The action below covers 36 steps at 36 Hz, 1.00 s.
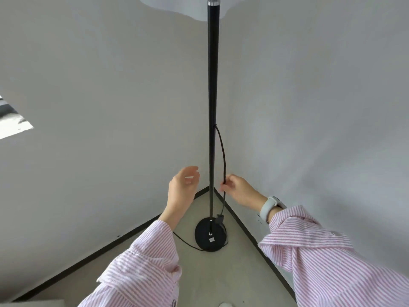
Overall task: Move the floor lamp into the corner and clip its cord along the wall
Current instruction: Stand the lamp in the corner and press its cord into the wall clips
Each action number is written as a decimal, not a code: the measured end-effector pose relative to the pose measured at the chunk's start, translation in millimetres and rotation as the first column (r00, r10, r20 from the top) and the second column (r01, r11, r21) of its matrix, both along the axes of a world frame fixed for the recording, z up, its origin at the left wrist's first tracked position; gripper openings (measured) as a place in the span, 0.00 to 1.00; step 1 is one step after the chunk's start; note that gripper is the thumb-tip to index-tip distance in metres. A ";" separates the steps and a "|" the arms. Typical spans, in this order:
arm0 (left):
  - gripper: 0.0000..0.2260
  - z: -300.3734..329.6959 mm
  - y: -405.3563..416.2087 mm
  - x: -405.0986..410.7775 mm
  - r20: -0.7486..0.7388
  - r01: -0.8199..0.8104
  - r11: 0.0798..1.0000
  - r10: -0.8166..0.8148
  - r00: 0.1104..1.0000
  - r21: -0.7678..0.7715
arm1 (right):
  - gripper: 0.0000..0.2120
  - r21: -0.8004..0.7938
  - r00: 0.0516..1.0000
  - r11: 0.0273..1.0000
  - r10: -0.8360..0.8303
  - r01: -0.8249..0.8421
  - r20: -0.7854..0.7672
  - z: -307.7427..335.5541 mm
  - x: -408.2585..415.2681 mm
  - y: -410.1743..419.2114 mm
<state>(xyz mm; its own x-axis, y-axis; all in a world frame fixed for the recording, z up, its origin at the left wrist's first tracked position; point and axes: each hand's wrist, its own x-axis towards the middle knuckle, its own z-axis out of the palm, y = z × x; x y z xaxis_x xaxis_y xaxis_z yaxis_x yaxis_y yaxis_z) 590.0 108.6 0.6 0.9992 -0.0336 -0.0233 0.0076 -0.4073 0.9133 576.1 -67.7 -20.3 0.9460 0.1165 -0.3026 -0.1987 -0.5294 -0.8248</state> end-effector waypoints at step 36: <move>0.09 47.6 -56.7 -94.4 -0.003 0.139 0.990 -0.139 0.990 0.010 | 0.09 0.110 0.774 0.818 -0.570 0.564 0.274 32.6 -212.1 -25.0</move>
<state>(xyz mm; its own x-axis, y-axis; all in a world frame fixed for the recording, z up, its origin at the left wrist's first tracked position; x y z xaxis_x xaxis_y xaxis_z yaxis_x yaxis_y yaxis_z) 495.6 51.9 48.2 0.9848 -0.1715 -0.0269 -0.0473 -0.4140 0.9090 363.9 -92.7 12.3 0.8850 -0.4654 -0.0170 -0.2157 -0.3772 -0.9007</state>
